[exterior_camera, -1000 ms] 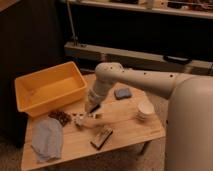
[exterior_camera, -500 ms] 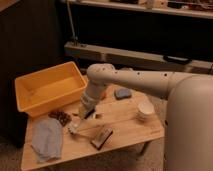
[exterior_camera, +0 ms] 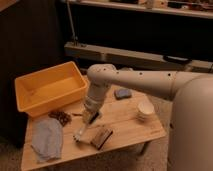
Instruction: Wipe table surface with brush
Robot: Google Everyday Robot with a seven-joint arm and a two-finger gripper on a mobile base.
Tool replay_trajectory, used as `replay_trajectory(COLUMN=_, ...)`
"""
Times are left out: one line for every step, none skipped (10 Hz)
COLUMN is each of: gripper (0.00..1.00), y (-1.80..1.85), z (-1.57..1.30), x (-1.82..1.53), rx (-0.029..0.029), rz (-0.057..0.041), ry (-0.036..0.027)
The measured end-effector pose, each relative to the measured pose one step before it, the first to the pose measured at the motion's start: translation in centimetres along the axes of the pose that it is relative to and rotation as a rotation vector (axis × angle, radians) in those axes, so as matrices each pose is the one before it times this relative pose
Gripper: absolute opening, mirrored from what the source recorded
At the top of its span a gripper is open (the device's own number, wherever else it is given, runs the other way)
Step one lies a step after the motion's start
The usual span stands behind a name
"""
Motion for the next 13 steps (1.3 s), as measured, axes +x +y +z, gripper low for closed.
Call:
replay_trajectory(gripper=0.00, y=-0.282, z=0.346, x=0.879, rx=0.00866, rz=0.00812, ry=0.02544)
replay_trajectory(gripper=0.00, y=-0.236, z=0.194, x=0.547, rx=0.00460, rz=0.01277, ry=0.00988)
replay_trajectory(gripper=0.00, y=-0.866, z=-0.059, x=0.807, rx=0.00555, rz=0.03623, ry=0.00206)
replay_trajectory(gripper=0.00, y=-0.924, z=-0.212, x=0.550, rx=0.00353, rz=0.03311, ry=-0.00458)
replay_trajectory(gripper=0.00, y=-1.124, z=-0.602, x=0.242, rx=0.00627, rz=0.03915, ry=-0.02232)
replay_trajectory(gripper=0.00, y=-0.974, z=-0.572, x=-0.025, rx=0.00662, rz=0.02671, ry=-0.02041)
replay_trajectory(gripper=0.00, y=-1.330, z=-0.745, x=-0.006, rx=0.00955, rz=0.03265, ry=-0.02184)
replay_trajectory(gripper=0.00, y=-0.857, z=-0.339, x=-0.312, rx=0.00930, rz=0.02487, ry=-0.01892)
replay_trajectory(gripper=0.00, y=-0.371, z=-0.009, x=-0.279, rx=0.00593, rz=0.01125, ry=-0.00609)
replay_trajectory(gripper=0.00, y=-0.399, z=0.065, x=-0.320, rx=0.00437, rz=0.01141, ry=-0.00597)
replay_trajectory(gripper=0.00, y=-0.621, z=0.137, x=-0.593, rx=0.00326, rz=0.01553, ry=-0.01407)
replay_trajectory(gripper=0.00, y=-0.257, z=0.039, x=-0.463, rx=-0.00038, rz=0.00740, ry=-0.01127)
replay_trajectory(gripper=0.00, y=-0.160, z=0.041, x=-0.663, rx=-0.00020, rz=0.00419, ry=-0.01439)
